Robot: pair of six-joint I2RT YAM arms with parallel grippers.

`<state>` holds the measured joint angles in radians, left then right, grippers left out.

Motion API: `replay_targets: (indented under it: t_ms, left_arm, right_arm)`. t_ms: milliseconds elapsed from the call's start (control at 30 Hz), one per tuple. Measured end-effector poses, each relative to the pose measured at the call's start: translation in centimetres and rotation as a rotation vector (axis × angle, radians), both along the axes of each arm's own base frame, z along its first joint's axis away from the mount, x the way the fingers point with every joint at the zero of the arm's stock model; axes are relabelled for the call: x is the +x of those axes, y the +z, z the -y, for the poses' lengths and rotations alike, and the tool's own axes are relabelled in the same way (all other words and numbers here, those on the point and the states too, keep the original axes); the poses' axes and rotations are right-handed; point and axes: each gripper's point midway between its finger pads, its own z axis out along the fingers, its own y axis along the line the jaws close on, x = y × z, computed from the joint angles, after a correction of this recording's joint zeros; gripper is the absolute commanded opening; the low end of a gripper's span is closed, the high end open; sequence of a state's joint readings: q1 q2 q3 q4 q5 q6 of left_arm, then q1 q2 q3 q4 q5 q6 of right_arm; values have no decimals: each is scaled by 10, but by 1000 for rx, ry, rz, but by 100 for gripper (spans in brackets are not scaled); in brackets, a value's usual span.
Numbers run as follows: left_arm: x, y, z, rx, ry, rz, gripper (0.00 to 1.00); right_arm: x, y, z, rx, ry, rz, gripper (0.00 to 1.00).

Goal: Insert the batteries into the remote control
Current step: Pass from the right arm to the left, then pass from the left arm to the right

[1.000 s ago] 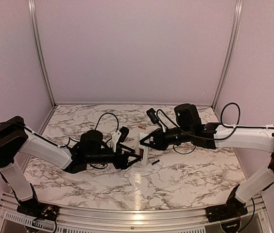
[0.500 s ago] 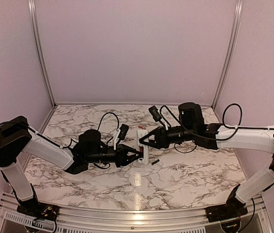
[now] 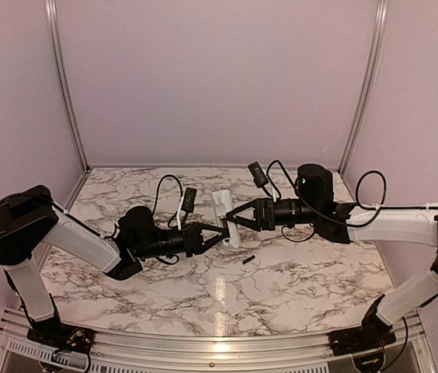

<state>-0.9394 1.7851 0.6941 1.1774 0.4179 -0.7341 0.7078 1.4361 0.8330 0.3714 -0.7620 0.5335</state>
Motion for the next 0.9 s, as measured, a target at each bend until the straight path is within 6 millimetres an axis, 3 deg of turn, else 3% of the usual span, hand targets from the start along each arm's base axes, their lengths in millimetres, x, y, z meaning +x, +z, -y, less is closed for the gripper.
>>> replay_targets:
  t_ms: [333, 433, 500, 667, 900]
  left_arm:
    - [14, 0, 6, 9, 57, -12, 0]
    - [14, 1, 13, 16, 52, -13, 0]
    - [15, -2, 14, 27, 61, -22, 0]
    - [19, -7, 14, 39, 81, -43, 0]
    - [14, -13, 20, 57, 61, -40, 0]
  right_arm:
    - [10, 4, -1, 20, -53, -10, 37]
    - [15, -5, -2, 5, -67, -26, 24]
    - [17, -8, -3, 0, -73, -30, 21]
    - [21, -11, -1, -12, -95, -33, 35]
    - [30, -3, 5, 23, -121, -56, 36]
